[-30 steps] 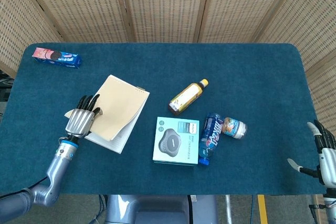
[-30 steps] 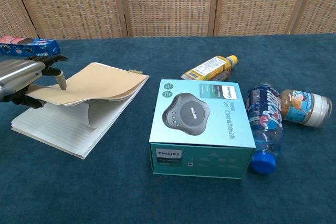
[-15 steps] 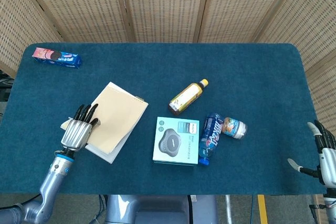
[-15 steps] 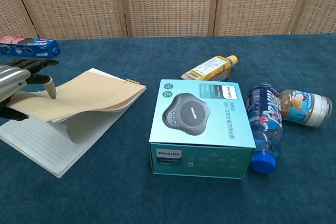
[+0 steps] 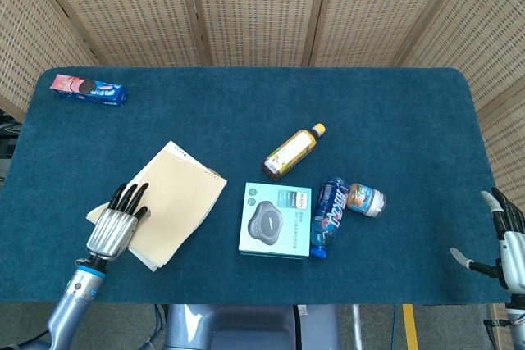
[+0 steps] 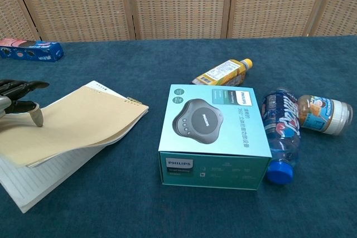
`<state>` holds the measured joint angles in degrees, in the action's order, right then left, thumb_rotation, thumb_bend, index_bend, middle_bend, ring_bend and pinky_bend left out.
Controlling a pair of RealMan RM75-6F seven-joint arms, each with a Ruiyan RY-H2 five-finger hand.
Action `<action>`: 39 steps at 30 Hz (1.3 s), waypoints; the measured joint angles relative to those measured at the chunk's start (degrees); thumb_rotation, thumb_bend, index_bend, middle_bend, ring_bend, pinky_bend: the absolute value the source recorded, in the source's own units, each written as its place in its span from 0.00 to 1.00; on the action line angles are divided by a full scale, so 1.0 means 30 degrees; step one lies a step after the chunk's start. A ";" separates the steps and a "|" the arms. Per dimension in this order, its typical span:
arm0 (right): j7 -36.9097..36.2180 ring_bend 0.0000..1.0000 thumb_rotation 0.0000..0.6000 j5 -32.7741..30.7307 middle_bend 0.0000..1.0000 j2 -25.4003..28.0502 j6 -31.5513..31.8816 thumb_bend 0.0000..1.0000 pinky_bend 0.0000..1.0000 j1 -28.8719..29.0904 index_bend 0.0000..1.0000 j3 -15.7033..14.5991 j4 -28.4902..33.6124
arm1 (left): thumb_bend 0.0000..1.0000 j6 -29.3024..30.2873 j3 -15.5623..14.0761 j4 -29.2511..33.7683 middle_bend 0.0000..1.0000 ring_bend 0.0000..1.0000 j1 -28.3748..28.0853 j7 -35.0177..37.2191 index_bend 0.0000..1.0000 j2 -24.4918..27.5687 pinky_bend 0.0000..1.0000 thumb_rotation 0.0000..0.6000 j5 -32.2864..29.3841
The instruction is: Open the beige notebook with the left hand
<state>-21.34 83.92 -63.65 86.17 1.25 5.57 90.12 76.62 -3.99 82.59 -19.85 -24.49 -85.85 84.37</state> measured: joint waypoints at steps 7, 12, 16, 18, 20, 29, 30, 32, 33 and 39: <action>0.0076 0.00 1.00 0.0039 0.00 0.0026 0.0043 0.05 0.00 -0.0012 0.02 -0.0003 0.0094 | 0.65 0.0746 -0.0476 0.0229 0.00 0.00 0.0657 0.0280 0.76 0.0603 0.02 1.00 0.0968; 0.0101 0.00 1.00 0.0042 0.00 -0.0003 0.0051 0.05 0.00 -0.0015 0.02 -0.0005 0.0077 | 0.65 0.0958 -0.0700 0.0052 0.00 0.00 0.1053 0.0536 0.76 0.0949 0.02 1.00 0.1361; 0.0085 0.00 1.00 0.0067 0.00 0.0009 0.0070 0.05 0.00 -0.0031 0.02 -0.0018 0.0078 | 0.65 0.1093 -0.0876 -0.0078 0.00 0.00 0.1332 0.0723 0.76 0.1089 0.02 1.00 0.1620; 0.0106 0.00 1.00 0.0067 0.00 0.0021 0.0036 0.05 0.00 -0.0014 0.02 -0.0021 0.0093 | 0.65 0.1263 -0.0979 -0.0150 0.00 0.00 0.1495 0.0865 0.76 0.1152 0.02 1.00 0.1857; 0.0118 0.00 1.00 0.0074 0.00 0.0009 0.0047 0.05 0.00 -0.0022 0.02 -0.0030 0.0098 | 0.65 0.1400 -0.1073 -0.0194 0.00 0.00 0.1629 0.0983 0.76 0.1214 0.02 1.00 0.2028; 0.0160 0.00 1.00 0.0075 0.00 0.0002 0.0074 0.05 0.00 -0.0032 0.02 -0.0024 0.0105 | 0.65 0.2481 -0.1683 -0.0155 0.00 0.00 0.2357 0.1502 0.77 0.1706 0.02 1.00 0.3164; 0.0176 0.00 1.00 0.0079 0.00 0.0003 0.0082 0.05 0.00 -0.0033 0.02 -0.0023 0.0101 | 0.65 0.2609 -0.1812 -0.0153 0.00 0.00 0.2499 0.1579 0.77 0.1789 0.02 1.00 0.3295; 0.0217 0.00 1.00 0.0087 0.00 0.0002 0.0119 0.05 0.00 -0.0038 0.02 -0.0013 0.0080 | 0.65 0.2796 -0.1999 -0.0164 0.00 0.00 0.2715 0.1694 0.77 0.1903 0.02 1.00 0.3485; 0.0216 0.00 1.00 0.0091 0.00 0.0004 0.0137 0.05 0.00 -0.0047 0.02 -0.0013 0.0079 | 0.65 0.2925 -0.2121 -0.0185 0.00 0.00 0.2855 0.1769 0.76 0.1969 0.02 1.00 0.3600; 0.0220 0.00 1.00 0.0064 0.00 0.0018 0.0096 0.05 0.00 -0.0050 0.02 -0.0025 0.0077 | 0.65 0.3543 -0.2635 -0.0327 0.00 0.00 0.3524 0.2196 0.77 0.2247 0.02 1.00 0.4129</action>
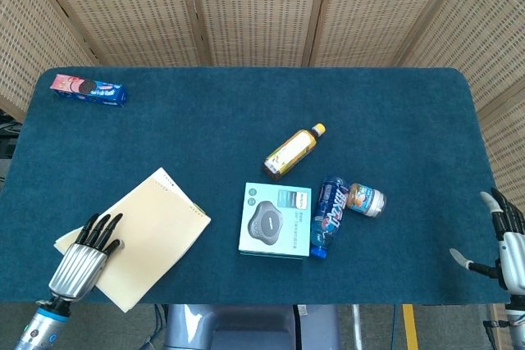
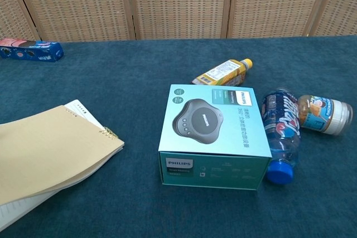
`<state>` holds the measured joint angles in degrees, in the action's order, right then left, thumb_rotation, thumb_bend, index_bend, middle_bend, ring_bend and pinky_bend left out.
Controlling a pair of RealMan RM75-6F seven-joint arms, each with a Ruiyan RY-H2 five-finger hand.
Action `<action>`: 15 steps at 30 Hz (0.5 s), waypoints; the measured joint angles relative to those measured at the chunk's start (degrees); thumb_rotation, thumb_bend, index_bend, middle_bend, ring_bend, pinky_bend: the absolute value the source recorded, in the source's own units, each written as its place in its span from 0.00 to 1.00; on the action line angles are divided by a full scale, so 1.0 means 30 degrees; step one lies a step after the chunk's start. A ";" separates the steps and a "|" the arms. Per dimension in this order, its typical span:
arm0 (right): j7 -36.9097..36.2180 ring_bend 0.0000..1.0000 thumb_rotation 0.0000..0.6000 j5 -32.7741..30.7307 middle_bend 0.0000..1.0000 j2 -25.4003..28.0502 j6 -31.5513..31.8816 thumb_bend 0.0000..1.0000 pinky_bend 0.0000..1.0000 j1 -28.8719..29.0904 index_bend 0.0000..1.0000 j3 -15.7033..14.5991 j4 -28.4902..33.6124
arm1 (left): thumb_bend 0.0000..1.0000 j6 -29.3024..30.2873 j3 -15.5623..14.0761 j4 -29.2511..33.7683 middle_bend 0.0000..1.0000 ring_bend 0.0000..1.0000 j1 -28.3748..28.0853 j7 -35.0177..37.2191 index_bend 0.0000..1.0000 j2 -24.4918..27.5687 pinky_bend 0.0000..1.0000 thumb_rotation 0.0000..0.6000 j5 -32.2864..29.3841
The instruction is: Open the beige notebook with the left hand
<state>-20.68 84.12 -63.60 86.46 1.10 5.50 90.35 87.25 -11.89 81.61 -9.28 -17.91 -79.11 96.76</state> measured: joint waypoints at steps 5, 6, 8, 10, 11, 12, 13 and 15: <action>0.0018 0.00 1.00 -0.0057 0.00 0.0017 -0.0026 0.05 0.00 0.0006 0.02 0.0024 0.0032 | 0.65 0.0329 -0.0405 -0.0078 0.00 0.00 0.0528 0.0346 0.77 0.0300 0.02 1.00 0.0393; 0.0004 0.00 1.00 -0.0064 0.00 0.0020 -0.0028 0.05 0.00 0.0004 0.02 0.0028 0.0038 | 0.65 0.0428 -0.0466 -0.0119 0.00 0.00 0.0646 0.0362 0.77 0.0380 0.02 1.00 0.0528; 0.0014 0.00 1.00 -0.0071 0.00 0.0024 -0.0034 0.05 0.00 0.0004 0.02 0.0030 0.0029 | 0.65 0.0531 -0.0519 -0.0162 0.00 0.00 0.0774 0.0370 0.77 0.0464 0.02 1.00 0.0635; 0.0024 0.00 1.00 -0.0073 0.00 0.0024 -0.0029 0.05 0.00 0.0008 0.02 0.0040 0.0030 | 0.65 0.0642 -0.0578 -0.0197 0.00 0.00 0.0938 0.0371 0.77 0.0581 0.02 1.00 0.0717; 0.0029 0.00 1.00 -0.0075 0.00 0.0025 -0.0032 0.05 0.00 0.0012 0.02 0.0046 0.0033 | 0.65 0.0684 -0.0609 -0.0199 0.00 0.00 0.1008 0.0363 0.77 0.0643 0.02 1.00 0.0753; 0.0034 0.00 1.00 -0.0076 0.00 0.0021 -0.0034 0.05 0.00 0.0012 0.02 0.0044 0.0032 | 0.65 0.0749 -0.0646 -0.0192 0.00 0.00 0.1099 0.0352 0.77 0.0734 0.02 1.00 0.0815; 0.0035 0.00 1.00 -0.0072 0.00 0.0015 -0.0032 0.05 0.00 0.0012 0.02 0.0042 0.0027 | 0.65 0.0804 -0.0671 -0.0180 0.00 0.00 0.1171 0.0339 0.77 0.0808 0.02 1.00 0.0874; 0.0042 0.00 1.00 -0.0066 0.00 0.0009 -0.0033 0.05 0.00 0.0011 0.02 0.0039 0.0030 | 0.65 0.0943 -0.0709 -0.0143 0.00 0.00 0.1344 0.0307 0.77 0.0976 0.02 1.00 0.1034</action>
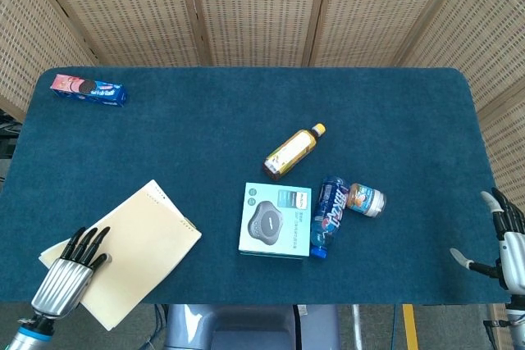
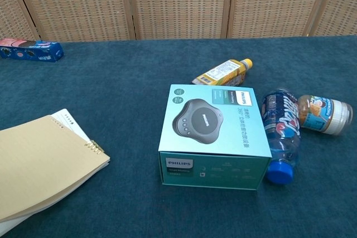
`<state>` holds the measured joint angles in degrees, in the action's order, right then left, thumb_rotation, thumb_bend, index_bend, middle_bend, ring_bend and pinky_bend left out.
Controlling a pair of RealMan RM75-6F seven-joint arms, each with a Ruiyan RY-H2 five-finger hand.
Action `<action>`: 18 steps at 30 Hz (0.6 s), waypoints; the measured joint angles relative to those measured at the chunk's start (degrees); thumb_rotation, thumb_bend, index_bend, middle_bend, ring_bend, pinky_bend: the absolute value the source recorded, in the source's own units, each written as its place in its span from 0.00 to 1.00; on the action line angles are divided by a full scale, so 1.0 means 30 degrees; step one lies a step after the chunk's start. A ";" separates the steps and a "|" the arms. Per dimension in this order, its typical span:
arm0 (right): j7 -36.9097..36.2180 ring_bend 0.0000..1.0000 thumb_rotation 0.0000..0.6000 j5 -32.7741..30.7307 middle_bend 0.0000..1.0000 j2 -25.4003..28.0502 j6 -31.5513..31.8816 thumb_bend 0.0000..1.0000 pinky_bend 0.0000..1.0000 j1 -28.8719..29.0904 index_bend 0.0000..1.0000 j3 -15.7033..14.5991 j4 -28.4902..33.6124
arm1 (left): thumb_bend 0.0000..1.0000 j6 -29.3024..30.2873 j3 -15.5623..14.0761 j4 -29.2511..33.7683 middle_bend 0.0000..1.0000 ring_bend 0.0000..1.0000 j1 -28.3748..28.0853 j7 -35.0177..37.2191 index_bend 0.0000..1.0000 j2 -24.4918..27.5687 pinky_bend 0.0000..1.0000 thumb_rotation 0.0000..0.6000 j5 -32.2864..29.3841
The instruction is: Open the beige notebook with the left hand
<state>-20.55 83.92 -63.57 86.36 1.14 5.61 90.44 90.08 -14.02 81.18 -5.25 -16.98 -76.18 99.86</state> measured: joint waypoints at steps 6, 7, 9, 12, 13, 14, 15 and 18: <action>0.0004 0.00 1.00 0.0004 0.00 0.0024 -0.0013 0.05 0.00 0.0005 0.02 0.0000 0.0026 | 0.65 0.0361 0.0064 0.0022 0.00 0.00 0.0264 0.0047 0.77 0.0290 0.02 1.00 0.0294; 0.0004 0.00 1.00 0.0003 0.00 0.0028 -0.0016 0.05 0.00 0.0004 0.02 -0.0002 0.0032 | 0.65 0.0388 0.0087 0.0022 0.00 0.00 0.0274 0.0048 0.77 0.0316 0.02 1.00 0.0343; 0.0025 0.00 1.00 -0.0002 0.00 0.0029 -0.0055 0.05 0.00 -0.0001 0.02 -0.0032 0.0044 | 0.65 0.0431 0.0169 0.0020 0.00 0.00 0.0284 -0.0018 0.77 0.0374 0.02 1.00 0.0455; 0.0050 0.00 1.00 0.0015 0.00 0.0043 -0.0088 0.05 0.00 0.0006 0.02 -0.0054 0.0074 | 0.65 0.0478 0.0391 0.0020 0.00 0.00 0.0210 -0.0240 0.77 0.0384 0.02 1.00 0.0668; 0.0074 0.00 1.00 0.0026 0.00 0.0044 -0.0089 0.05 0.00 0.0009 0.02 -0.0059 0.0076 | 0.65 0.0475 0.0494 0.0032 0.00 0.00 0.0163 -0.0333 0.77 0.0381 0.02 1.00 0.0704; 0.0116 0.00 1.00 0.0041 0.00 0.0040 -0.0086 0.05 0.00 0.0014 0.02 -0.0062 0.0079 | 0.65 0.0467 0.0616 0.0054 0.00 0.00 0.0101 -0.0408 0.77 0.0371 0.02 1.00 0.0736; 0.0136 0.00 1.00 0.0049 0.00 0.0037 -0.0082 0.05 0.00 0.0015 0.02 -0.0065 0.0084 | 0.65 0.0443 0.0808 0.0090 0.00 0.00 0.0004 -0.0493 0.77 0.0346 0.02 1.00 0.0757; 0.0120 0.00 1.00 0.0014 0.00 0.0048 -0.0097 0.05 0.00 0.0005 0.03 -0.0069 0.0110 | 0.65 0.0284 0.1398 0.0184 0.00 0.00 -0.0307 -0.0783 0.77 0.0244 0.02 1.00 0.0689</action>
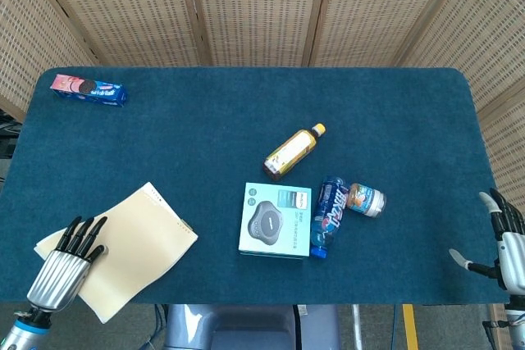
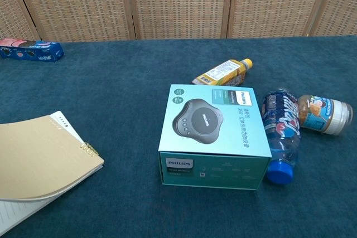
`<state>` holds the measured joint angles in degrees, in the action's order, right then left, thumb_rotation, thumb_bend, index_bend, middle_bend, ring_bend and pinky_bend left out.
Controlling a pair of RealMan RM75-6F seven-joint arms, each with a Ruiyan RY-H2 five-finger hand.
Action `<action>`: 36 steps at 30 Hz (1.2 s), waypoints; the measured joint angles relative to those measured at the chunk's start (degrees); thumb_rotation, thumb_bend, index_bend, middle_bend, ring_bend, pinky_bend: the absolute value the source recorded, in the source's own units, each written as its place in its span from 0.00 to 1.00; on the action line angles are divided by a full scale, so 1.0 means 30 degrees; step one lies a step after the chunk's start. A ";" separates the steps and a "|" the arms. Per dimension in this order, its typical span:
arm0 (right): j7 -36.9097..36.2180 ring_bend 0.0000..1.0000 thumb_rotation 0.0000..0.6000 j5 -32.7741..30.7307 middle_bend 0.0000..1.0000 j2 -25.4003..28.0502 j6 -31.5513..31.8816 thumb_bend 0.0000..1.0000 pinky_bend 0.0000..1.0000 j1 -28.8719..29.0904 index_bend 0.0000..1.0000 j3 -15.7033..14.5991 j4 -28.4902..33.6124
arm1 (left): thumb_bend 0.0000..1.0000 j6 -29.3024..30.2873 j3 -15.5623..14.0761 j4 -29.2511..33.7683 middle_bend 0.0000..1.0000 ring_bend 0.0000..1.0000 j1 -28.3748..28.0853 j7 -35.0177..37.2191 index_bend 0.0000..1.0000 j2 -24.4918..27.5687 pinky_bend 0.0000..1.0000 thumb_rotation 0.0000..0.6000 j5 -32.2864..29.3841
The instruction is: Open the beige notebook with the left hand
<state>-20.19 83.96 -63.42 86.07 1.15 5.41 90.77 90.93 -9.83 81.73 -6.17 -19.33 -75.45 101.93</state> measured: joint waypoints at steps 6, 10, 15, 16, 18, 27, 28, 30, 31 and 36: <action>-0.0114 0.00 1.00 -0.0083 0.00 0.0034 -0.0077 0.05 0.00 0.0013 0.03 0.0026 0.0009 | 0.65 -0.0734 0.1437 0.0300 0.00 0.00 -0.0996 -0.0704 0.77 -0.0261 0.02 1.00 -0.0384; -0.0121 0.00 1.00 -0.0081 0.00 0.0073 -0.0189 0.05 0.00 0.0043 0.03 -0.0006 0.0028 | 0.65 -0.1434 0.2366 0.0556 0.00 0.00 -0.1773 -0.0883 0.77 -0.0380 0.02 1.00 -0.0768; -0.0117 0.00 1.00 -0.0134 0.00 0.0108 -0.0244 0.05 0.00 0.0058 0.03 0.0007 0.0073 | 0.65 -0.2409 0.3517 0.0677 0.00 0.00 -0.2839 -0.1234 0.77 -0.0520 0.02 1.00 -0.1313; -0.0119 0.00 1.00 -0.0138 0.00 0.0104 -0.0258 0.05 0.00 0.0058 0.03 -0.0002 0.0077 | 0.65 -0.2526 0.3672 0.0675 0.00 0.00 -0.2986 -0.1286 0.77 -0.0542 0.02 1.00 -0.1385; -0.0114 0.00 1.00 -0.0141 0.00 0.0099 -0.0257 0.05 0.00 0.0052 0.03 -0.0009 0.0072 | 0.65 -0.2720 0.3986 0.0641 0.00 0.00 -0.3269 -0.1350 0.77 -0.0601 0.02 1.00 -0.1525; -0.0111 0.00 1.00 -0.0181 0.00 0.0137 -0.0348 0.05 0.00 0.0082 0.03 -0.0006 0.0087 | 0.65 -0.4030 0.5357 0.0180 0.00 0.00 -0.4673 -0.1605 0.77 -0.1098 0.02 1.00 -0.2697; -0.0110 0.00 1.00 -0.0196 0.00 0.0139 -0.0372 0.05 0.00 0.0084 0.03 -0.0009 0.0088 | 0.65 -0.4155 0.5483 0.0109 0.00 0.00 -0.4806 -0.1641 0.77 -0.1163 0.02 1.00 -0.2822; -0.0121 0.00 1.00 -0.0201 0.00 0.0134 -0.0361 0.05 0.00 0.0077 0.03 -0.0012 0.0098 | 0.64 -0.4420 0.5794 -0.0103 0.00 0.00 -0.5095 -0.1723 0.77 -0.1327 0.02 1.00 -0.3121; -0.0131 0.00 1.00 -0.0195 0.00 0.0132 -0.0336 0.05 0.00 0.0071 0.03 -0.0008 0.0100 | 0.64 -0.4561 0.5929 -0.0195 0.00 0.00 -0.5224 -0.1755 0.77 -0.1404 0.02 1.00 -0.3286; -0.0233 0.00 1.00 -0.0213 0.00 0.0145 -0.0386 0.05 0.00 0.0066 0.03 -0.0019 0.0114 | 0.64 -0.5528 0.6879 -0.1042 0.00 0.00 -0.6304 -0.1838 0.77 -0.1998 0.02 1.00 -0.4361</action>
<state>-20.89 83.32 -62.99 84.91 1.35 5.35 91.11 74.34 10.81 78.61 -25.09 -24.85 -81.45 88.84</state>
